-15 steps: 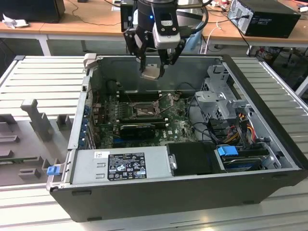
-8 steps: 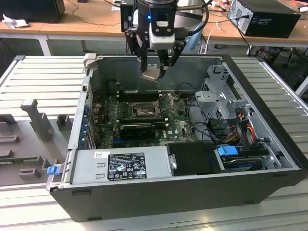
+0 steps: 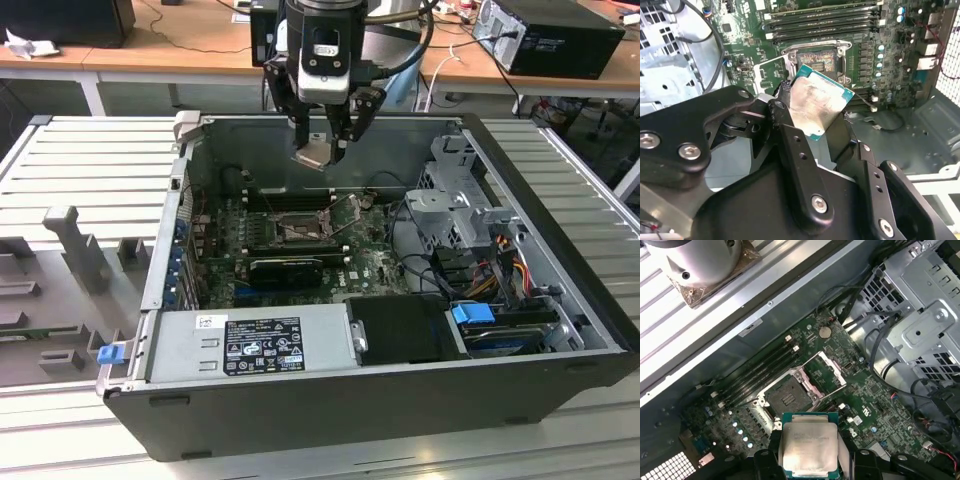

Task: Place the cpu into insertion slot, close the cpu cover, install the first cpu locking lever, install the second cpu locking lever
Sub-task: 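Place the cpu into insertion slot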

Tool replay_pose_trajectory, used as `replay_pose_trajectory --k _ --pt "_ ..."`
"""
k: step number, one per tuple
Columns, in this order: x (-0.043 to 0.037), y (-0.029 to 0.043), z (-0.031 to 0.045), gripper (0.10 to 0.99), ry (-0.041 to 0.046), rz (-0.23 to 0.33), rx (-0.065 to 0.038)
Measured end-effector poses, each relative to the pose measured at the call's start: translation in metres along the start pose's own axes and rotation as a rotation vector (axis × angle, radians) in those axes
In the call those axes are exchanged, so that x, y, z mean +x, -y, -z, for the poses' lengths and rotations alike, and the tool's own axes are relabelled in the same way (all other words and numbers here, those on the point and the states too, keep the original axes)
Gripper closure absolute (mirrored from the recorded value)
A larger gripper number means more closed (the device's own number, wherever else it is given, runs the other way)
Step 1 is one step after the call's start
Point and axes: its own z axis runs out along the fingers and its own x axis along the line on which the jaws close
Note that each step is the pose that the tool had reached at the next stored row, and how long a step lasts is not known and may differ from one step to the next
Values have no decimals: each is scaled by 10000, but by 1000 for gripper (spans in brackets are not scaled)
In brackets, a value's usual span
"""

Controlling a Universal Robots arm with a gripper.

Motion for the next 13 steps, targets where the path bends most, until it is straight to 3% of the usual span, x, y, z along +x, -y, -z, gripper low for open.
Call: replay_pose_trajectory --k 6,13 --pt "0 1 -10 557 62 -774 -11" --pt "0 1 -18 557 99 -1287 -17"
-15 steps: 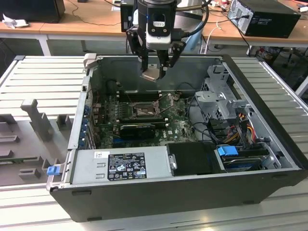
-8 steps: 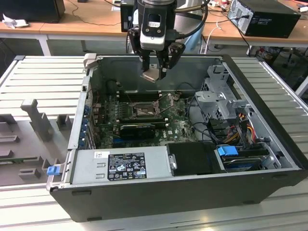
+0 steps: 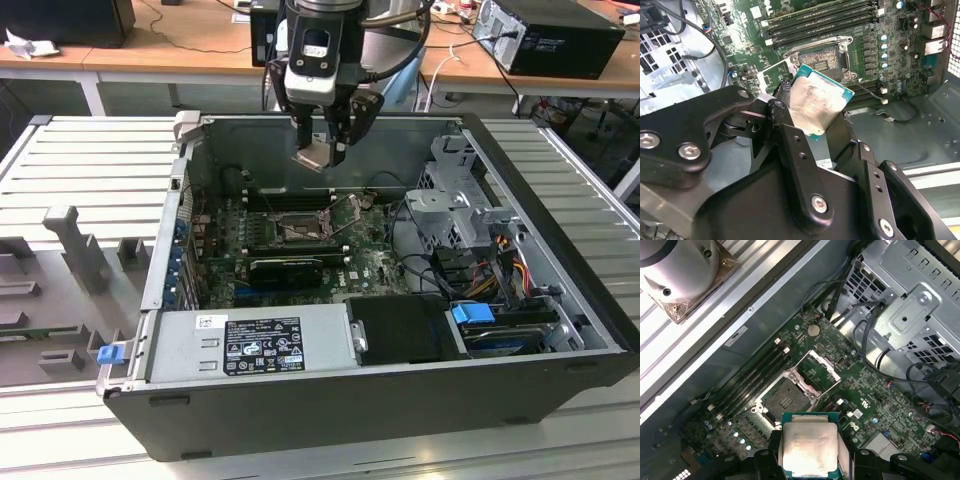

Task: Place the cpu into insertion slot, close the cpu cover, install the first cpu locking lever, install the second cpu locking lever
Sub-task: 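Place the cpu into insertion slot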

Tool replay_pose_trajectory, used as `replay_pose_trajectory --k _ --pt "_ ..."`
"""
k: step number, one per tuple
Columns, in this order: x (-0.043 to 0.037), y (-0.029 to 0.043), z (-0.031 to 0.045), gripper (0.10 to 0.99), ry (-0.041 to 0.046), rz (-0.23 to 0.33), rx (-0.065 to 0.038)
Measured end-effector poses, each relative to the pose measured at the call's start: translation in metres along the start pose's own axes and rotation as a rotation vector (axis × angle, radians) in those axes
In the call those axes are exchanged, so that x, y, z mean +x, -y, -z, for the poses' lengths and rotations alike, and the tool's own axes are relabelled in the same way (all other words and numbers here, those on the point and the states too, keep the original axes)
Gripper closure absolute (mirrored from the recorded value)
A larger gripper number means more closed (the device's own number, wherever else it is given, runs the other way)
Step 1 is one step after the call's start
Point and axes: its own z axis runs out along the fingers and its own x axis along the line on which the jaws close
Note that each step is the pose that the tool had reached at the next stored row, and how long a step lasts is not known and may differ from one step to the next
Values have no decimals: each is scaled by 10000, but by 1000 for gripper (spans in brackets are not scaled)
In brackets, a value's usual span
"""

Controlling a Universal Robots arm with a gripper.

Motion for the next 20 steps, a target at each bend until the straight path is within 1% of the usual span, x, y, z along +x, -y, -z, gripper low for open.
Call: replay_pose_trajectory --k 7,9,11,13,15,20 --pt "0 0 -9 557 25 -393 -2" --pt "0 2 -21 557 32 -476 0" --pt "-1 4 -48 557 47 -686 -4" --pt "-1 5 -70 557 97 -1322 -13" --pt "-1 6 -76 557 132 -1781 -21" --pt "-1 6 -81 557 165 -2213 -29"
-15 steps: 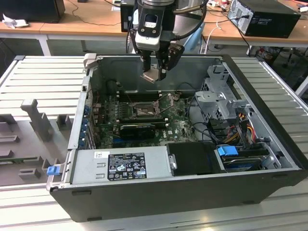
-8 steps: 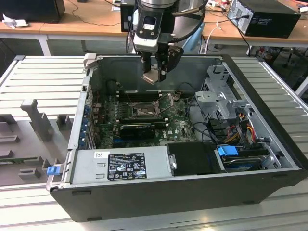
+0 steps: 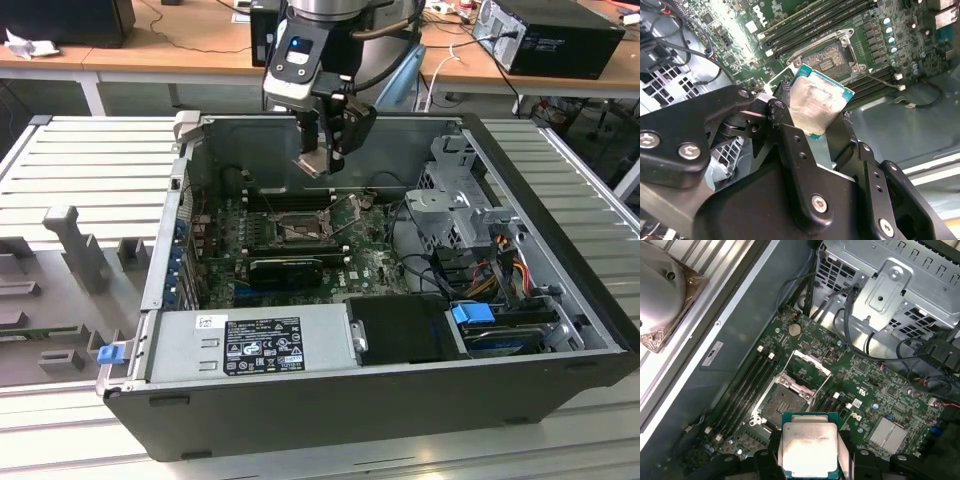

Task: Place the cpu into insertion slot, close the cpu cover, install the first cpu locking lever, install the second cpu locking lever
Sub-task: 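Place the cpu into insertion slot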

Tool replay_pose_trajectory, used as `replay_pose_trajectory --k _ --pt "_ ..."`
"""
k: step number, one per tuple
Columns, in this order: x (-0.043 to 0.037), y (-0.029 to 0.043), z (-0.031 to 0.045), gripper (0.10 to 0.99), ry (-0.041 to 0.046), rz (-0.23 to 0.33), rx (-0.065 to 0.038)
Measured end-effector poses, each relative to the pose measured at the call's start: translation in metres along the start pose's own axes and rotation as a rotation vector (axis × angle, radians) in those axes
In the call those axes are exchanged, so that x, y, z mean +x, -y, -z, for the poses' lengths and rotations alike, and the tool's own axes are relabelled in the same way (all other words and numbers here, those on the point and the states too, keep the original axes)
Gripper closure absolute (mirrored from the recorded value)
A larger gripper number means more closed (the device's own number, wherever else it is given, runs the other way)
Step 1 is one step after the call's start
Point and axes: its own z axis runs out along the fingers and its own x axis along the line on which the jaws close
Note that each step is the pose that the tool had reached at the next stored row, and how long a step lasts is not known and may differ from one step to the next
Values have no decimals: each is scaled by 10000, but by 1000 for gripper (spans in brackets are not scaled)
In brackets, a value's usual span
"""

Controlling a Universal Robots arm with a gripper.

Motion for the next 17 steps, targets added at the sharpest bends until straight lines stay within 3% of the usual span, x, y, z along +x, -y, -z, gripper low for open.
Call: replay_pose_trajectory --k 8,17 --pt "-1 3 -29 557 12 -100 2" --pt "-1 4 -40 557 89 -1072 -13"
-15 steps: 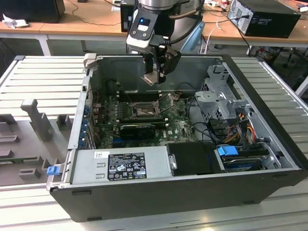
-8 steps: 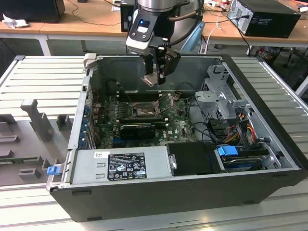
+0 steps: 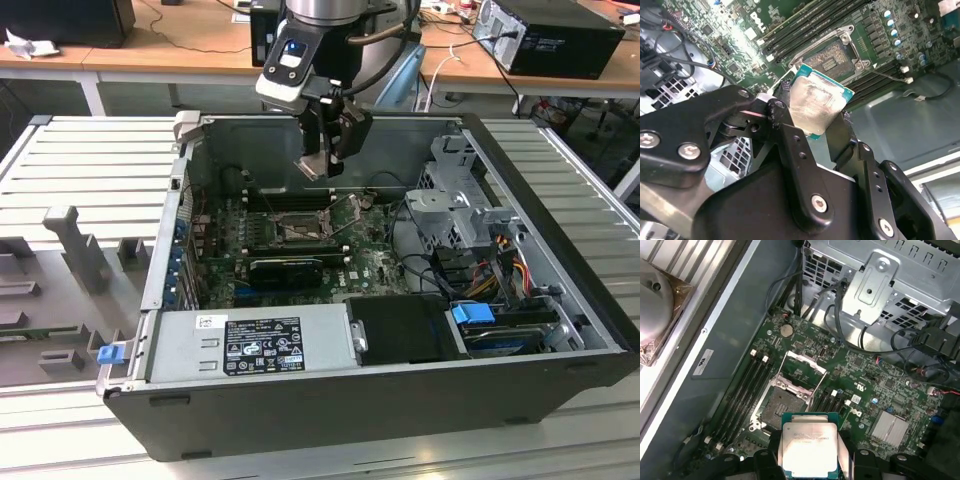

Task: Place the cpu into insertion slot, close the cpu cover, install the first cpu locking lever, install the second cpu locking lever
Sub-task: 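Place the cpu into insertion slot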

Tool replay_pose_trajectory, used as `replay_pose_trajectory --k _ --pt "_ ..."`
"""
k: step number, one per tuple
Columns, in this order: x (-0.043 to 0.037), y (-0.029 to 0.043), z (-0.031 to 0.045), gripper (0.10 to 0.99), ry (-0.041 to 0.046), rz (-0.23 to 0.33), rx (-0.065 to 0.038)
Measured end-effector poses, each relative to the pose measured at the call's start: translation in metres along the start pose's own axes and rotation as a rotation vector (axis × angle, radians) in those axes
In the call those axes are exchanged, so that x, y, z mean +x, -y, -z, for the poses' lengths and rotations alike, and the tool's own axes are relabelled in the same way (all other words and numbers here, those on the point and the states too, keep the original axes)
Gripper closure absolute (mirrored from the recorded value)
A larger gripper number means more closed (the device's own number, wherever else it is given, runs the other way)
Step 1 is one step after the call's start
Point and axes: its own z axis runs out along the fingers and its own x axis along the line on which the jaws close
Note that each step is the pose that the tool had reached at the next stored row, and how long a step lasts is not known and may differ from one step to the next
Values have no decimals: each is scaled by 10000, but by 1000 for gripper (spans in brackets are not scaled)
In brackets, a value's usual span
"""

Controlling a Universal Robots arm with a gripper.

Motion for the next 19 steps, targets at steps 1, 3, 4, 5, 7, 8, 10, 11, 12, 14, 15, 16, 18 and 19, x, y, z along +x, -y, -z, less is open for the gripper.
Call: replay_pose_trajectory --k 1,3,4,5,7,8,10,11,12,14,15,16,18,19 --pt "0 0 -1 557 17 -210 -3" --pt "0 0 -3 557 59 -762 -11" --pt "0 0 -3 557 67 -863 -13" --pt "0 0 -5 557 72 -934 -14" --pt "0 0 -11 557 76 -978 -15" --pt "0 1 -17 557 78 -994 -14" --pt "-1 2 -32 557 88 -1124 -15" --pt "-1 3 -38 557 106 -1367 -18" --pt "-1 3 -42 557 118 -1542 -22" --pt "-1 4 -51 557 153 -1993 -28" --pt "-1 4 -56 557 172 -2243 -32" --pt "-1 5 -60 557 185 -2416 -35" --pt "-1 5 -68 557 217 -2832 -42" --pt "-1 5 -73 557 236 -3082 -46"
